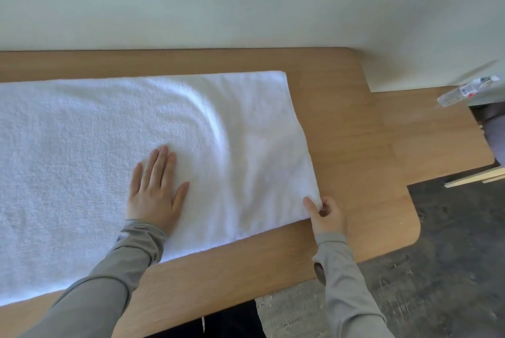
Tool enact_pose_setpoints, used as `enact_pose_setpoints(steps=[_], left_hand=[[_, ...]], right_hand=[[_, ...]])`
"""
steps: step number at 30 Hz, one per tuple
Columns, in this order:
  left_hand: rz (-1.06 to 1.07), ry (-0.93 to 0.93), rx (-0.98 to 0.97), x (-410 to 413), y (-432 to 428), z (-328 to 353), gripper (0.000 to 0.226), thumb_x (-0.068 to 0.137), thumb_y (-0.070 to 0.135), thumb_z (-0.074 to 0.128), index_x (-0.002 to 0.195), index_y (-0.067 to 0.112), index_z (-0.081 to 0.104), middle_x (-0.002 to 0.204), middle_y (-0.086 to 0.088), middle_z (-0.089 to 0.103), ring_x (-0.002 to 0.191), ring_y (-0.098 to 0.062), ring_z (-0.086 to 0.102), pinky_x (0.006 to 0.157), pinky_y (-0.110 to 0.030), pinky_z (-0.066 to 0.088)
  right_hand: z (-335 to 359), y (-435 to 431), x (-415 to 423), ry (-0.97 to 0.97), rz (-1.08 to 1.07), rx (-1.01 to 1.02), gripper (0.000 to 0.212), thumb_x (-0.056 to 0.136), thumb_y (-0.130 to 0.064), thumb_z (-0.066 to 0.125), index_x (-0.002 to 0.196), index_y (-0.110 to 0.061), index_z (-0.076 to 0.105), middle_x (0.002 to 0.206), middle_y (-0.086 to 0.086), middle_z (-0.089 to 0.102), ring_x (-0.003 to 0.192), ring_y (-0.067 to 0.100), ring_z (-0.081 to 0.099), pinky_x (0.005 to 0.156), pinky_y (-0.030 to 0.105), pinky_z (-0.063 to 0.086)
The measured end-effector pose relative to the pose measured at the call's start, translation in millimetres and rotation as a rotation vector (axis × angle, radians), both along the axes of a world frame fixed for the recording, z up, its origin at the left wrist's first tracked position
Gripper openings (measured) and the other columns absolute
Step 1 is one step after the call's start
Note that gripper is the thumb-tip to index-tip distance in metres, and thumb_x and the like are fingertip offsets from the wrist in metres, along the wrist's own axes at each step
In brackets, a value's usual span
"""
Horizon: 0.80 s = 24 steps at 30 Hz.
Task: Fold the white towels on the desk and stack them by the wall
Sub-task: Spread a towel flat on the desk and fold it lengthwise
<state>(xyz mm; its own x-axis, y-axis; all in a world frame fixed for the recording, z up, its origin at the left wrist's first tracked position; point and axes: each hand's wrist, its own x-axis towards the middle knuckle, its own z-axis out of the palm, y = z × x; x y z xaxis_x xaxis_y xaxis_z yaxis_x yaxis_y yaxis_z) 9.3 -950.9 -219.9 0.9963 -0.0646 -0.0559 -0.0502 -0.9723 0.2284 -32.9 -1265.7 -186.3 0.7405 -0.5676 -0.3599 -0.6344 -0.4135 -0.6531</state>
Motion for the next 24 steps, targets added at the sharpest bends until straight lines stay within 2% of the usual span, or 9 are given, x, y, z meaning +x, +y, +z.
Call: enact_pose_setpoints(steps=[3,6,9,11,13,15,19,21,24], left_hand=[[-0.001,-0.002,0.002,0,1,-1,0.069,0.095,0.052,0.012,0.146,0.008,0.028,0.154,-0.007,0.025,0.142,-0.020,0.022,0.117,-0.042,0.013],[0.000,0.004,0.016,0,0,-3,0.068,0.094,0.050,0.017,0.147,0.008,0.027,0.155,-0.007,0.024,0.143,-0.020,0.022,0.117,-0.043,0.014],[-0.002,0.000,0.036,-1,-1,-4,0.068,0.093,0.049,0.019,0.147,0.008,0.025,0.155,-0.007,0.024,0.143,-0.021,0.021,0.117,-0.044,0.016],[0.002,0.002,0.043,-1,-2,-5,0.068,0.094,0.049,0.019,0.148,0.008,0.024,0.155,-0.007,0.023,0.143,-0.022,0.020,0.117,-0.045,0.016],[0.005,-0.005,0.039,-1,-2,-5,0.067,0.093,0.048,0.021,0.147,0.007,0.025,0.155,-0.008,0.024,0.143,-0.022,0.021,0.116,-0.046,0.018],[0.003,-0.009,0.034,-1,-2,-5,0.066,0.093,0.045,0.023,0.147,0.007,0.026,0.154,-0.008,0.024,0.142,-0.023,0.023,0.116,-0.047,0.020],[-0.023,-0.034,0.049,-2,0,-4,0.058,0.095,0.033,0.019,0.145,0.005,0.029,0.153,-0.009,0.027,0.141,-0.024,0.028,0.114,-0.047,0.022],[-0.025,-0.032,0.031,-1,2,-5,0.058,0.095,0.033,0.020,0.146,0.006,0.027,0.154,-0.008,0.025,0.141,-0.022,0.026,0.115,-0.047,0.022],[-0.015,-0.023,0.033,-1,2,-6,0.060,0.095,0.037,0.021,0.148,0.009,0.024,0.156,-0.005,0.022,0.143,-0.020,0.022,0.116,-0.046,0.019]], right_hand=[[5,-18,-6,-0.055,0.006,0.030,0.028,0.084,-0.015,0.066,0.072,0.006,0.053,0.092,0.015,0.052,0.076,0.022,0.053,0.062,0.029,0.040],[1,-20,-10,0.054,0.028,0.032,0.021,0.085,-0.010,0.064,0.071,0.000,0.052,0.092,0.013,0.047,0.082,0.029,0.050,0.065,0.028,0.035],[4,-11,-2,0.107,0.014,-0.055,0.018,0.081,-0.005,0.065,0.094,-0.003,0.053,0.105,0.014,0.048,0.096,0.035,0.050,0.072,0.030,0.038],[11,8,9,-0.085,0.069,-0.260,0.034,0.079,-0.004,0.062,0.111,0.000,0.052,0.114,0.019,0.051,0.106,0.037,0.049,0.087,0.043,0.044],[15,54,22,-0.350,0.299,-0.411,0.041,0.082,-0.016,0.054,0.117,0.006,0.054,0.118,0.023,0.056,0.111,0.039,0.052,0.095,0.049,0.043],[10,116,31,-0.493,0.682,-0.427,0.047,0.086,-0.023,0.045,0.125,0.003,0.053,0.129,0.020,0.055,0.124,0.032,0.047,0.102,0.044,0.038],[-20,166,39,-0.451,1.404,-0.529,0.047,0.094,-0.032,0.037,0.137,-0.015,0.046,0.146,0.001,0.042,0.138,0.016,0.034,0.107,0.045,0.035],[-28,126,60,-0.349,1.499,-0.623,0.052,0.094,-0.038,0.034,0.140,-0.017,0.041,0.148,0.000,0.037,0.139,0.015,0.032,0.109,0.045,0.028],[-31,41,101,-0.148,1.279,-0.723,0.061,0.094,-0.044,0.022,0.147,-0.014,0.024,0.155,0.000,0.015,0.144,0.018,0.014,0.114,0.046,0.016]])
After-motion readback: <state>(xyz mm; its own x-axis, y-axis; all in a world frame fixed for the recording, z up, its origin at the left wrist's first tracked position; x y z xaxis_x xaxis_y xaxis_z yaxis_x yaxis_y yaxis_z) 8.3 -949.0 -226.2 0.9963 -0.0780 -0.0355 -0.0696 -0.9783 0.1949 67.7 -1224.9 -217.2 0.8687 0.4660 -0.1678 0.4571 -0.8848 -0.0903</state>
